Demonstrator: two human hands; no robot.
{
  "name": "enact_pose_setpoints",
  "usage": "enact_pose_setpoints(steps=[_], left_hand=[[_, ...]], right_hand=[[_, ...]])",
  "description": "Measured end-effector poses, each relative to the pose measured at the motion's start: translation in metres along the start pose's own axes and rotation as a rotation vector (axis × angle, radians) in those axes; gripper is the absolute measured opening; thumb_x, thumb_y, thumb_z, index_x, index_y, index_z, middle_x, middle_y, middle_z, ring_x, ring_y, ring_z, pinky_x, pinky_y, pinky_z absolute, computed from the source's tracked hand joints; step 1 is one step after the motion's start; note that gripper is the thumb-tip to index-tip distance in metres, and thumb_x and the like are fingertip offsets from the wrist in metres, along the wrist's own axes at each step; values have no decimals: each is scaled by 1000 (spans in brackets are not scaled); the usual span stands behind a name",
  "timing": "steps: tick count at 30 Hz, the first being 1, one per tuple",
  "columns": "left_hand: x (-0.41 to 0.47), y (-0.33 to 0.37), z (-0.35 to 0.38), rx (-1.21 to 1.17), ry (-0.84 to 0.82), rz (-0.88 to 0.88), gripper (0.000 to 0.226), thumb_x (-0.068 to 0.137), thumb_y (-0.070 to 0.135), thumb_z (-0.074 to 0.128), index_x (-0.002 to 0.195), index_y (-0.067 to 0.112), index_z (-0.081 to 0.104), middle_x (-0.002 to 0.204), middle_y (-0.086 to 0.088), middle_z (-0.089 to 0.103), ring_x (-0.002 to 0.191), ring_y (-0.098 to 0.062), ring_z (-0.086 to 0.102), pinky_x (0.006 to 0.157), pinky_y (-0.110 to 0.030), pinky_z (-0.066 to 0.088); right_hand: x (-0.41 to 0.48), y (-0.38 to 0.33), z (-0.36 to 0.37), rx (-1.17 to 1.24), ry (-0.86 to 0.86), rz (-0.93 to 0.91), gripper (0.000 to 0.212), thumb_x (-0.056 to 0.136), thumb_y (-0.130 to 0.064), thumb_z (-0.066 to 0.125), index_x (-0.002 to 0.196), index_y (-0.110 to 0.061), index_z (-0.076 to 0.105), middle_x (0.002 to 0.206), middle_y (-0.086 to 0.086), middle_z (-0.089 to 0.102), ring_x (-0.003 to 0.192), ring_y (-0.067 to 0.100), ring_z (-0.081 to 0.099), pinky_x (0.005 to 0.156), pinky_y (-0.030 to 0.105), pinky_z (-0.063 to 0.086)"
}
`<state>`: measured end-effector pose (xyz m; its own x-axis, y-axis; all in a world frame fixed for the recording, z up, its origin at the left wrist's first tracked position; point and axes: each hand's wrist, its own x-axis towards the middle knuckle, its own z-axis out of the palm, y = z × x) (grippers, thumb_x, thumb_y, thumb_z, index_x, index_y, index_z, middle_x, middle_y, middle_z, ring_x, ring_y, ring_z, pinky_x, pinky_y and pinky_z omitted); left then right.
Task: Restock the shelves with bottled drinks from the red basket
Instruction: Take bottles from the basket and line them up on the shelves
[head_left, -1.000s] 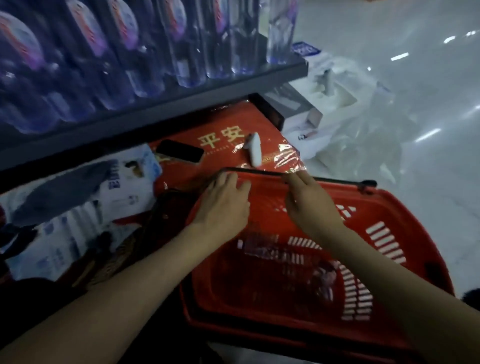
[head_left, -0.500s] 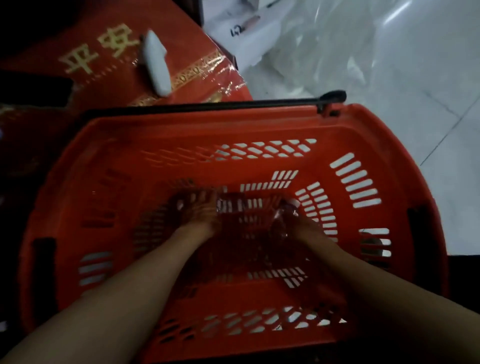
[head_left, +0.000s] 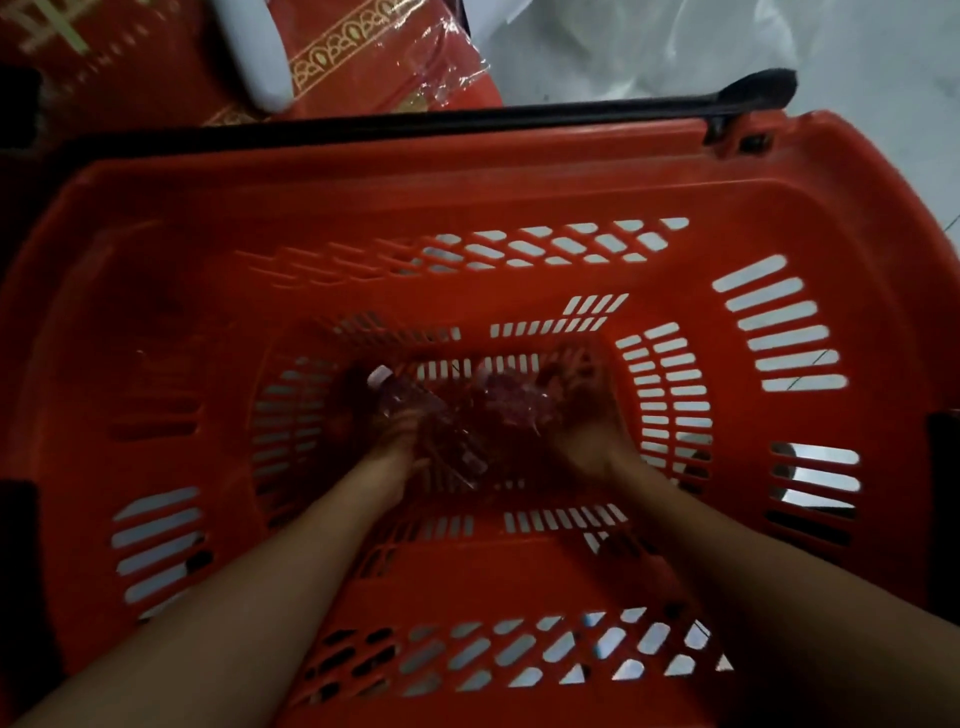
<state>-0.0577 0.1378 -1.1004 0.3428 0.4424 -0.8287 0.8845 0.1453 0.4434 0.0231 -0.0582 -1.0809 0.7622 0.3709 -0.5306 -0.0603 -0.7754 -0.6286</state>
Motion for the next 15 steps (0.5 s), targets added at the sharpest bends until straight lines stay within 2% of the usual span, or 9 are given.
enact_pose_setpoints(steps=[1,2,4,5,7,9,11,13,15], left_hand=[[-2,3,6,-21,9,69,38,93,23,63,130,18,58,121,-4,67,96,-19,66,88,-36,54],[-3,4,10,-45,22,128,46,87,14,70,130,21,55,119,2,66,93,-14,64,86,-29,52],[-8,6,12,-1,-4,228,60,77,8,80,125,27,49,111,15,60,91,-2,58,83,-19,46],[-3,3,12,11,-26,214,67,72,13,85,126,28,49,113,17,59,96,-3,60,87,-22,49],[0,4,14,-3,-73,120,70,67,17,87,128,25,53,117,3,66,100,-20,67,87,-38,57],[-1,7,22,-92,-134,3,49,73,10,83,117,15,61,109,-11,72,91,-29,71,80,-43,60],[-6,13,36,-185,-231,-62,37,77,9,81,112,9,68,106,-18,74,91,-33,73,84,-50,59],[-3,13,47,-149,-243,-1,39,77,8,80,114,9,70,106,-16,74,95,-32,72,88,-50,57],[0,12,55,-95,-210,61,53,73,9,84,123,12,64,111,-13,73,97,-29,71,88,-47,58]], right_hand=[[7,2,2,56,105,21,65,85,-43,68,140,-20,42,140,10,47,126,28,51,97,40,50],[11,4,3,49,131,58,64,84,-40,73,137,-21,44,137,8,51,121,26,54,92,37,53],[12,12,6,-32,-23,140,60,89,-42,67,141,-23,43,141,6,50,124,23,53,95,33,48],[10,19,12,-115,-91,154,58,91,-44,63,142,-26,42,141,4,50,123,21,54,94,32,47],[4,24,18,-196,-128,183,57,91,-46,62,141,-31,39,137,1,54,117,18,57,90,33,51],[4,29,20,-188,-136,206,55,92,-44,62,141,-31,39,135,-2,54,116,18,57,89,34,52],[3,31,14,-143,-165,240,48,93,-37,62,137,-28,45,129,-2,57,105,12,58,79,26,50],[4,38,9,-79,-158,266,39,93,-35,64,129,-27,52,116,-7,60,85,1,53,64,16,41],[3,44,3,17,-158,278,33,92,-33,66,122,-26,56,103,-11,58,82,0,53,63,17,40]])
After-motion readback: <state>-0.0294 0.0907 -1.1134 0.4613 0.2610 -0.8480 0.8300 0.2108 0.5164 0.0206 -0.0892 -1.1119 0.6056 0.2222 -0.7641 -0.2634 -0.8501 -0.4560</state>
